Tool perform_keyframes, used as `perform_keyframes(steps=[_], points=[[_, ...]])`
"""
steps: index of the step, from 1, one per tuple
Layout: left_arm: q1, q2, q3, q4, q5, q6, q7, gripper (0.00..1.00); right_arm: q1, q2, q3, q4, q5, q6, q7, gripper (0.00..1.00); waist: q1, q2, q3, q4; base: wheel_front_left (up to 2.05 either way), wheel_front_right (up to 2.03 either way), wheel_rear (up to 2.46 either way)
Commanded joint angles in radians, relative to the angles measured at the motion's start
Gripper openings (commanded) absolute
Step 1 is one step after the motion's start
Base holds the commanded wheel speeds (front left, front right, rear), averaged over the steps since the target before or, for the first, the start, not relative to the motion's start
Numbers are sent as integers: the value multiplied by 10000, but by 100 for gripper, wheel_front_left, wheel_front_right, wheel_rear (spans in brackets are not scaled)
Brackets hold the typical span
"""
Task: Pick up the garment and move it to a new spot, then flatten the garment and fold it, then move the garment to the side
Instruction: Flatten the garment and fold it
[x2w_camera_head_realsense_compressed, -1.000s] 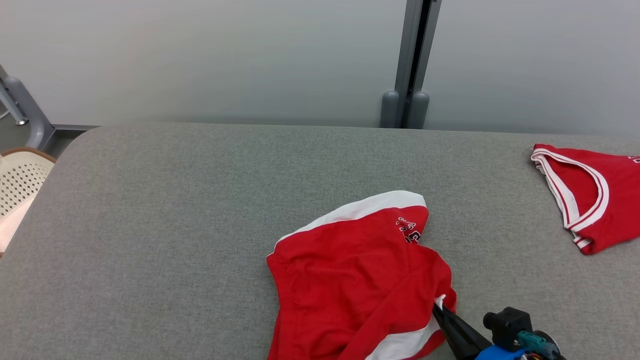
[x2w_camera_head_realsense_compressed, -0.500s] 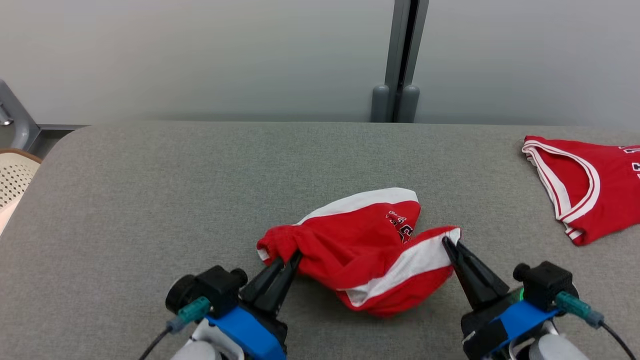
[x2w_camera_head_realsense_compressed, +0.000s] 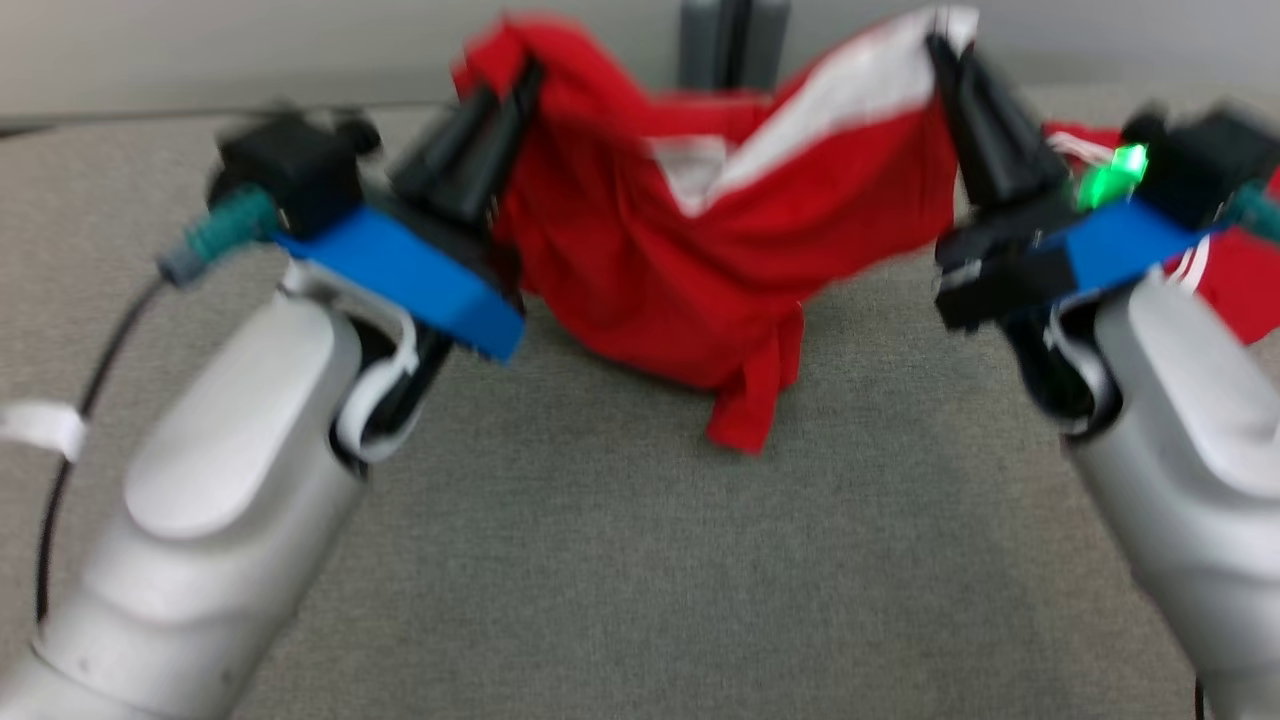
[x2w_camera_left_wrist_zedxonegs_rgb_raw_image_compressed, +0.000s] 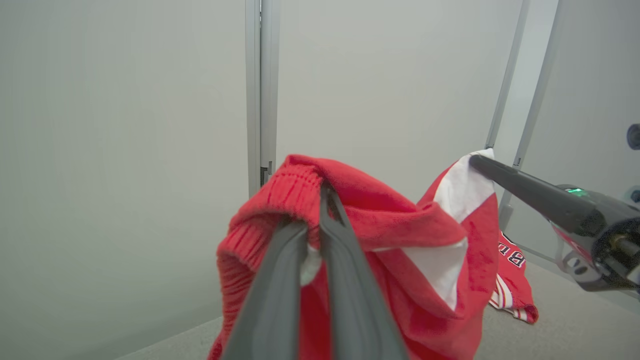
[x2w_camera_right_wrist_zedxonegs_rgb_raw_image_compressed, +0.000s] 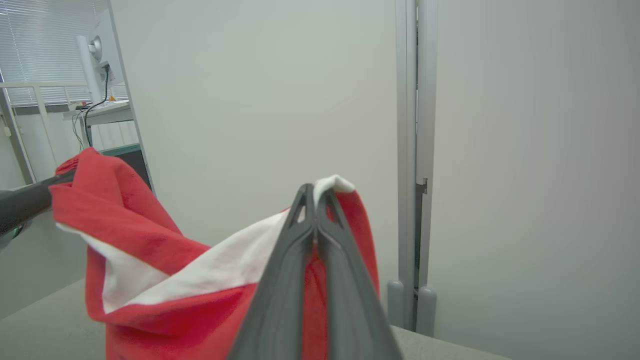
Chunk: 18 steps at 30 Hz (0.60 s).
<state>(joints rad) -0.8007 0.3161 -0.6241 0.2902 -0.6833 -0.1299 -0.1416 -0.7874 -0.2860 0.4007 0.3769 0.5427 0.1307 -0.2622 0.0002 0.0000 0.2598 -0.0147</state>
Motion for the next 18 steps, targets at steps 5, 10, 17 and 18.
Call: perform_keyframes(steps=[5,10,17,18], points=[[-2407,128,19,830,-424,-7,43,0,-2773,115,-18,1116,323,1,-27,0,-2,0,1055,-31,0,0,0],[-4725,-104,-185,1839,-830,-7,-257,0,-5294,253,-315,2091,523,1,-29,0,-2,0,1692,-147,0,0,0],[-6235,-392,-463,2645,-1475,-7,-838,0,-6509,284,-777,2383,168,1,-29,0,-2,0,1944,-119,0,0,0],[-6207,-401,-580,2737,-1550,-7,-882,0,-6375,329,-775,2337,144,1,-29,0,-2,0,1987,-127,0,0,0]])
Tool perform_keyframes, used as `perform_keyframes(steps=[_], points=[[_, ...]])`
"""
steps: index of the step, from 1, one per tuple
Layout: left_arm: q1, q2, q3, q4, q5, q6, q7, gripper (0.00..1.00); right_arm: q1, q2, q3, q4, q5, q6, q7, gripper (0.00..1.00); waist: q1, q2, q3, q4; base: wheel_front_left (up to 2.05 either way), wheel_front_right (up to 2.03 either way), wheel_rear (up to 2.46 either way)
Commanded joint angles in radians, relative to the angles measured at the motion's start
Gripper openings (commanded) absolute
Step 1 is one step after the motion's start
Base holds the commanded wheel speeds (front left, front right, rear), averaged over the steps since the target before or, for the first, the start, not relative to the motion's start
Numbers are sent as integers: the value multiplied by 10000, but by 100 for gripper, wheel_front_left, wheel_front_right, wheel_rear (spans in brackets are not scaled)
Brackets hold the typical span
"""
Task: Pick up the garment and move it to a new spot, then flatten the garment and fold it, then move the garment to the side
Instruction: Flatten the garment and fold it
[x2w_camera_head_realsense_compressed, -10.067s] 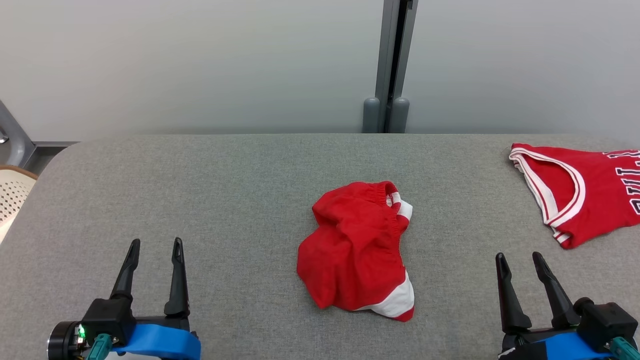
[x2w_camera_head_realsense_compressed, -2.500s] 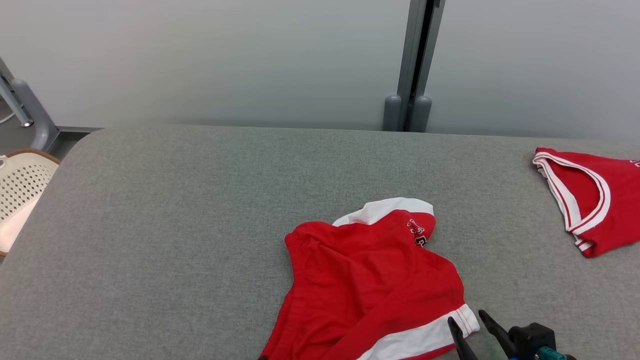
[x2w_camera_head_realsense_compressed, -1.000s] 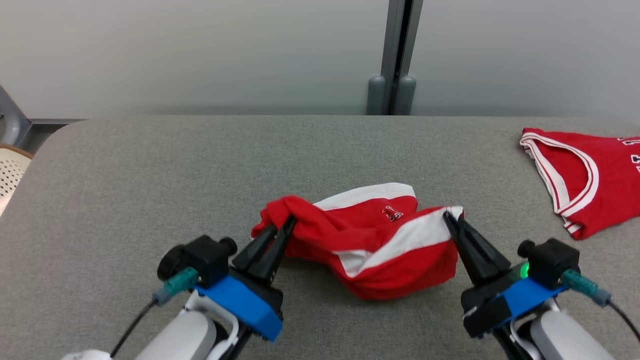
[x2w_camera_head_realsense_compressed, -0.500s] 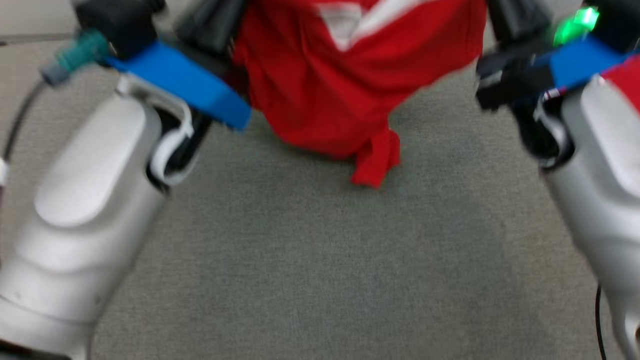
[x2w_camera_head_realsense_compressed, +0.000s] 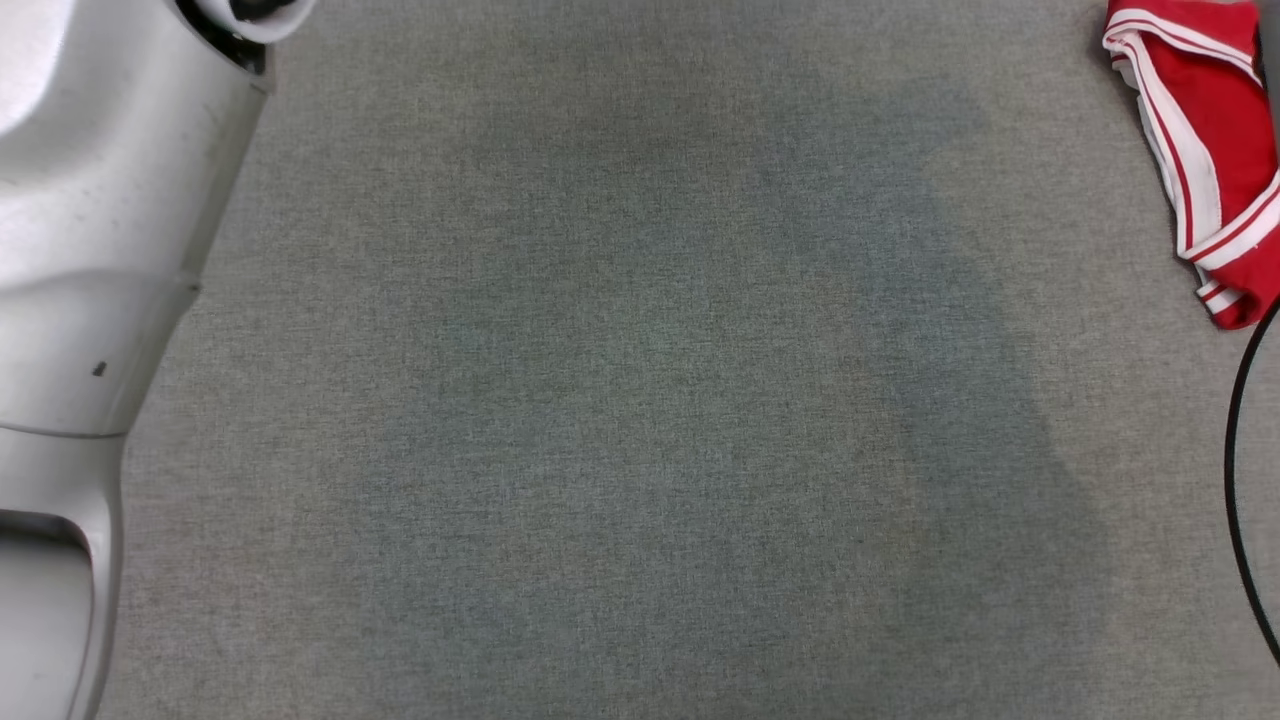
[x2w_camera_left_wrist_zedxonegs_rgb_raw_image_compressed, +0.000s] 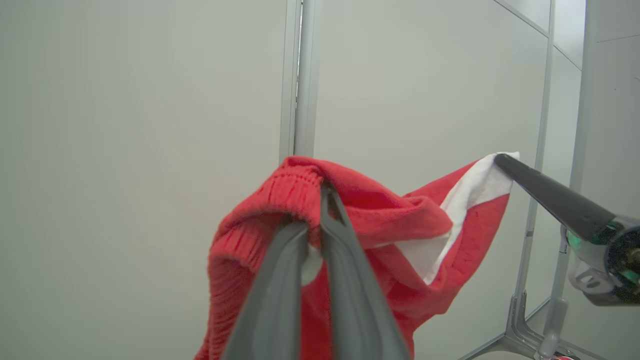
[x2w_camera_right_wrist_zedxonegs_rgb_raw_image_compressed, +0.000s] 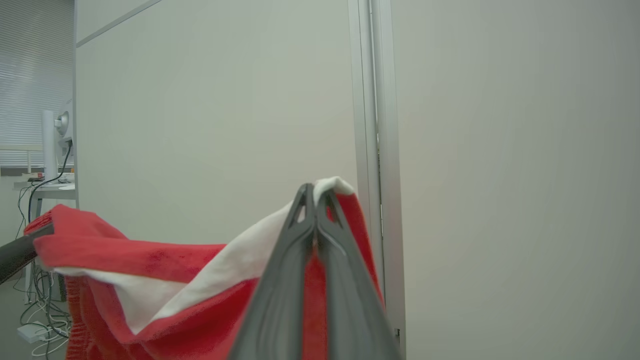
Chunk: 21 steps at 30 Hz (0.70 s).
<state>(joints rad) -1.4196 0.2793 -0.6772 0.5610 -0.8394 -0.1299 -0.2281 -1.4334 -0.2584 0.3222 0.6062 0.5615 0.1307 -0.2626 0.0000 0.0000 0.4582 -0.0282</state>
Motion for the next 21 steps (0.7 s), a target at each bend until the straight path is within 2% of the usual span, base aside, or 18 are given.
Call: perform_keyframes(steps=[1,4,10,21], points=[[86,-8,-172,131,-43,-7,-45,0,275,67,71,38,-63,1,-24,0,0,0,28,4,0,0,0],[582,63,-571,323,-228,-7,-176,0,737,-47,311,48,59,1,-26,0,0,0,113,47,0,0,0],[2555,151,-1045,331,-511,-7,-371,0,2663,-397,946,-131,310,1,-28,0,0,0,188,151,0,0,0],[7556,428,72,-1257,359,-7,-378,0,7257,-834,1087,-1607,102,1,-29,0,0,0,-812,106,0,0,0]])
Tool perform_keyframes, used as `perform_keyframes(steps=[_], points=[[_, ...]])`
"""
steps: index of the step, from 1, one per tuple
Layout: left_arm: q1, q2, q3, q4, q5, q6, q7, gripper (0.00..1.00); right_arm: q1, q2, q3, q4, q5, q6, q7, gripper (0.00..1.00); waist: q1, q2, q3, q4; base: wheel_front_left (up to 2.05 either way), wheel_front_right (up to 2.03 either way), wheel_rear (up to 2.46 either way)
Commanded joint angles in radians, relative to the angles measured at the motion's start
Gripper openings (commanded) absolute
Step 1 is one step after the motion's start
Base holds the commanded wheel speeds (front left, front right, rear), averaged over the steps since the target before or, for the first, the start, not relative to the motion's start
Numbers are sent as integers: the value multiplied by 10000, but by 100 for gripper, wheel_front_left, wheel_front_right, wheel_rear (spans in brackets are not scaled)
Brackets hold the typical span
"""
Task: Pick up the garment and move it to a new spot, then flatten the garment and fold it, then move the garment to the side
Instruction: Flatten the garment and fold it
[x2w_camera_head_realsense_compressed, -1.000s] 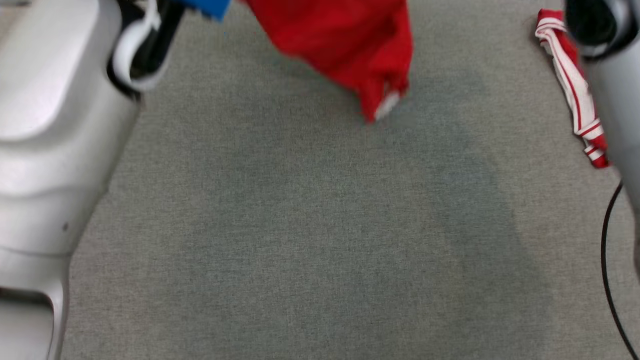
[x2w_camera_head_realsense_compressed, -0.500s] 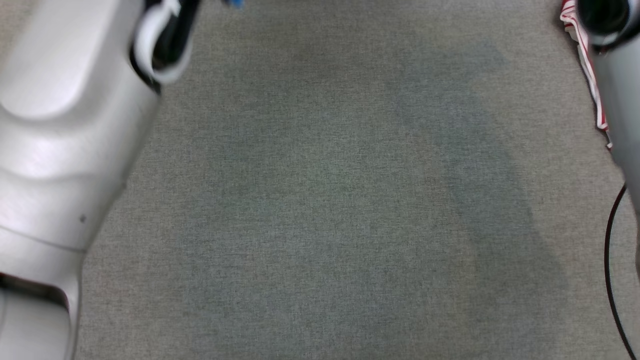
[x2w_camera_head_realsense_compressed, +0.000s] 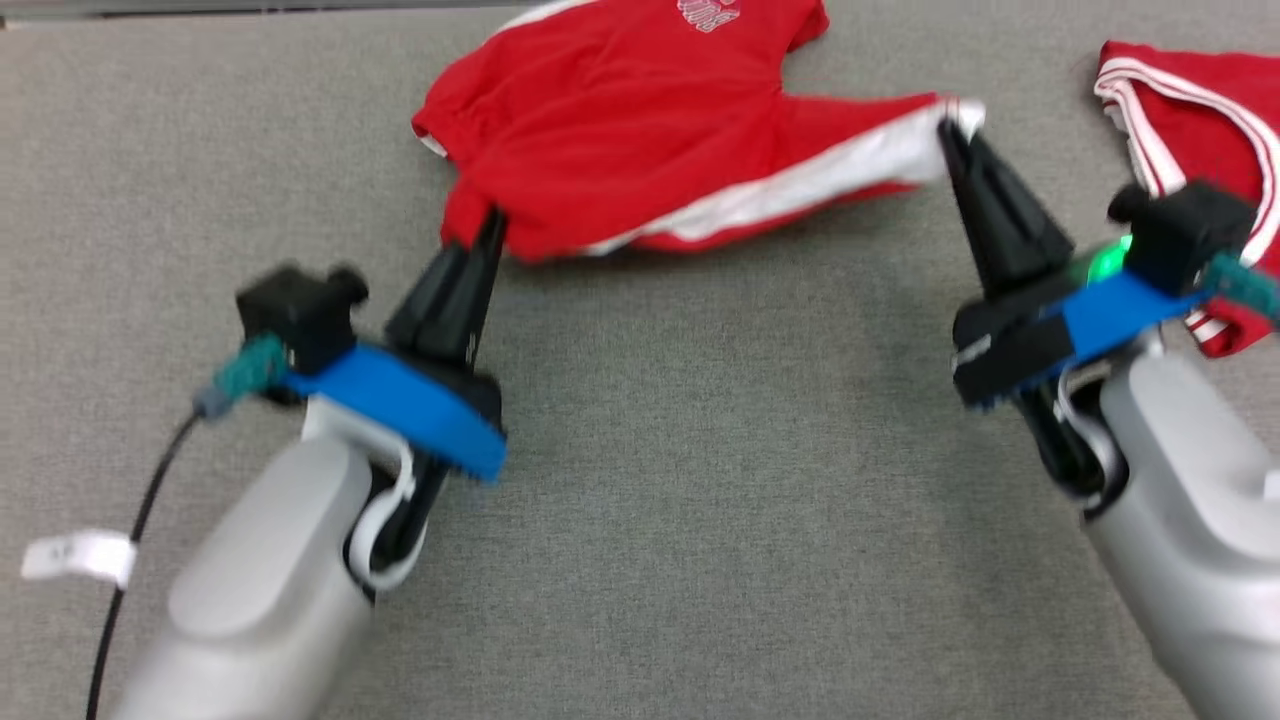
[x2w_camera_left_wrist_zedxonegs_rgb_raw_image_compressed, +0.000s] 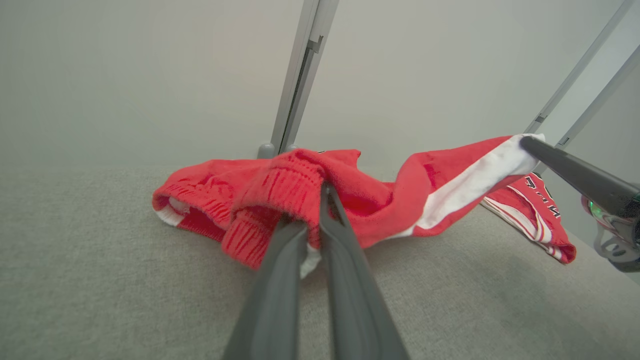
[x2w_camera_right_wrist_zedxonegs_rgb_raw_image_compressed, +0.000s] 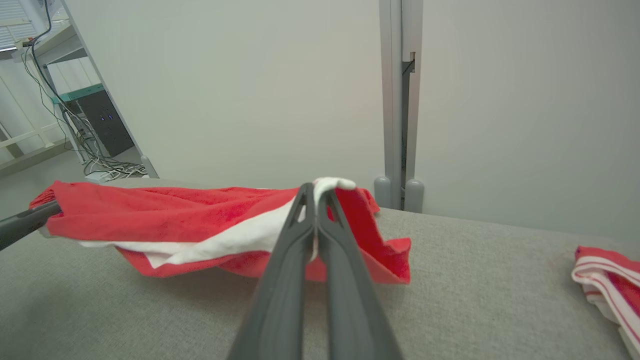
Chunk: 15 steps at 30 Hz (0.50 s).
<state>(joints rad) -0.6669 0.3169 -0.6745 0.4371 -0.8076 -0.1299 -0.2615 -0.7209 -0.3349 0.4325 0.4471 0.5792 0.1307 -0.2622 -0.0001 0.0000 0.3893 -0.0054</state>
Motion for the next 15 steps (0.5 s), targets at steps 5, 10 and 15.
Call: perform_keyframes(steps=[5,10,15], points=[[1904,250,-222,-556,344,-8,-44,0,1879,-349,-165,-568,106,1,-33,0,1,0,-757,-81,0,0,0],[3244,280,-527,-864,531,-8,-46,0,3763,-551,-421,-1178,161,1,-33,0,1,0,-1451,57,0,0,0],[4188,291,-716,-1114,548,-8,-45,0,5334,-458,-522,-1721,192,1,-33,0,1,0,-2061,118,0,0,0]])
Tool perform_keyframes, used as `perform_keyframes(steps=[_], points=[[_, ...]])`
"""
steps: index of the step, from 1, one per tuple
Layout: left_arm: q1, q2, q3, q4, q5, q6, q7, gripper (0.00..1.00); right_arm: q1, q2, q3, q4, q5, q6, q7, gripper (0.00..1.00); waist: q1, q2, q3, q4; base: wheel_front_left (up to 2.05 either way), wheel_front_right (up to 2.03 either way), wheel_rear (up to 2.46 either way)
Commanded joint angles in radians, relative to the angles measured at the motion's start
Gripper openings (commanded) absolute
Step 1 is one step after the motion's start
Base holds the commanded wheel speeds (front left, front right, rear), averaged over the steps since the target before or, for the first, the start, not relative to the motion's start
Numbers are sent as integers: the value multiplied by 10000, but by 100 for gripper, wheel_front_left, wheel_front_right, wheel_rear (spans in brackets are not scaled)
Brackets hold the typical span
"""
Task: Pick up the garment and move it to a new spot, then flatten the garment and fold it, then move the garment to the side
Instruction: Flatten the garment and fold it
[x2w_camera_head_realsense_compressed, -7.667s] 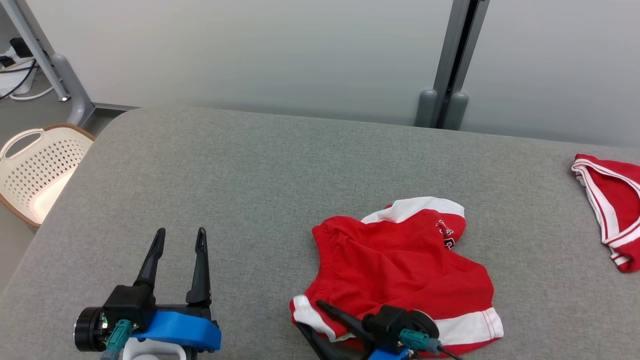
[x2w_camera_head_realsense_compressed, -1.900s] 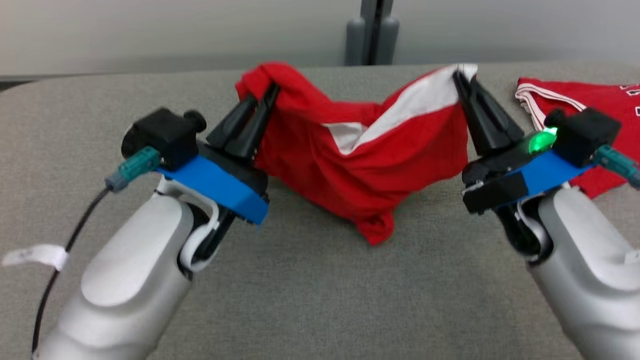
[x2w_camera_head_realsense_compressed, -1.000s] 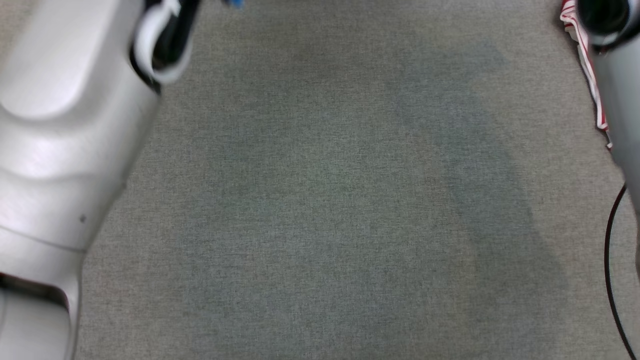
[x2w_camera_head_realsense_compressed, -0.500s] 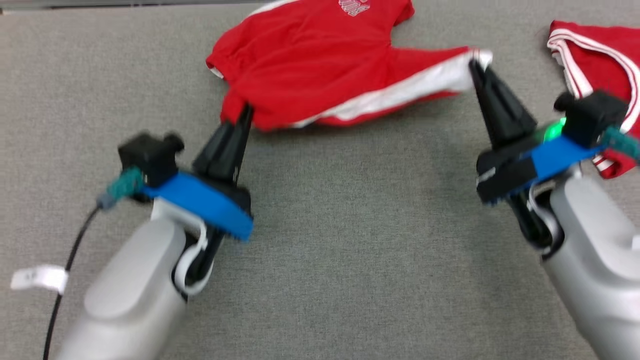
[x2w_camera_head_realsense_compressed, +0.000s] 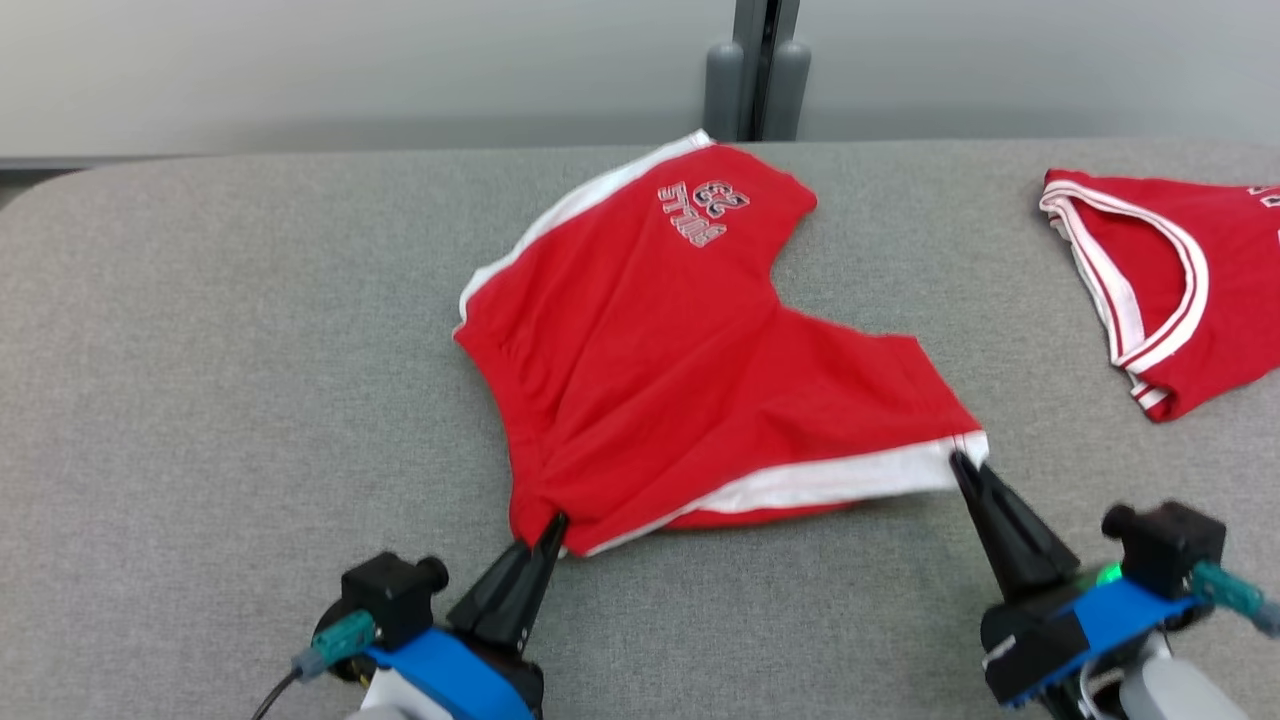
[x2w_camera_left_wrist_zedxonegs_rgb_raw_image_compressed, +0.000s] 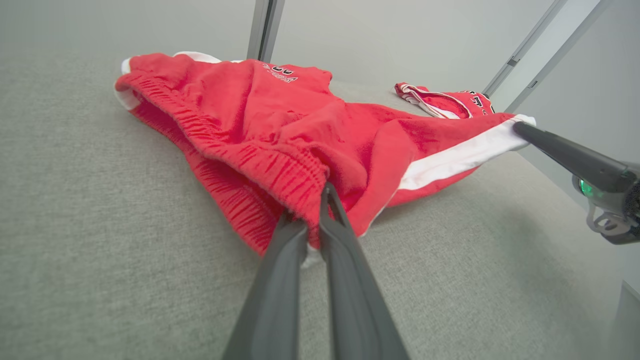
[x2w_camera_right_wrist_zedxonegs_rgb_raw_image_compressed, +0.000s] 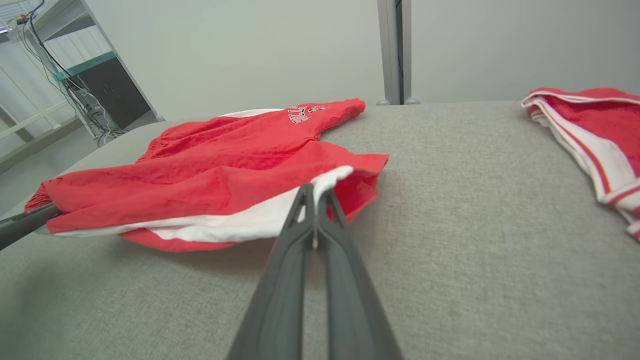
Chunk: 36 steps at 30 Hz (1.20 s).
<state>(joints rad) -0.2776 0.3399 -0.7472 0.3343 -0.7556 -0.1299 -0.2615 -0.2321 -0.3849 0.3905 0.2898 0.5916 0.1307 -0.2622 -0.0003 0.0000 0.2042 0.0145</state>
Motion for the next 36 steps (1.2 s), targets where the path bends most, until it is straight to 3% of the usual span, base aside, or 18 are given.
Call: perform_keyframes(steps=[1,12,17,26,36], points=[[482,98,39,-138,-9,-3,-45,0,748,108,-165,-244,123,1,-33,0,3,0,-334,-72,0,0,0],[1888,218,-71,-709,-120,226,-21,0,3057,569,-1039,-1216,-19,1,-33,0,3,0,-1006,248,0,0,0],[1909,203,-78,-867,-197,276,20,0,3324,492,-1296,-1363,-55,1,-33,0,3,0,-1087,366,0,0,0],[1363,-189,51,-903,-186,291,3,0,2004,335,-1482,-1091,-176,1,-33,0,3,0,-835,553,0,0,0],[-201,-786,475,-418,-145,135,-32,0,-1352,-60,-965,9,-269,1,-32,0,3,0,405,1185,0,0,0]])
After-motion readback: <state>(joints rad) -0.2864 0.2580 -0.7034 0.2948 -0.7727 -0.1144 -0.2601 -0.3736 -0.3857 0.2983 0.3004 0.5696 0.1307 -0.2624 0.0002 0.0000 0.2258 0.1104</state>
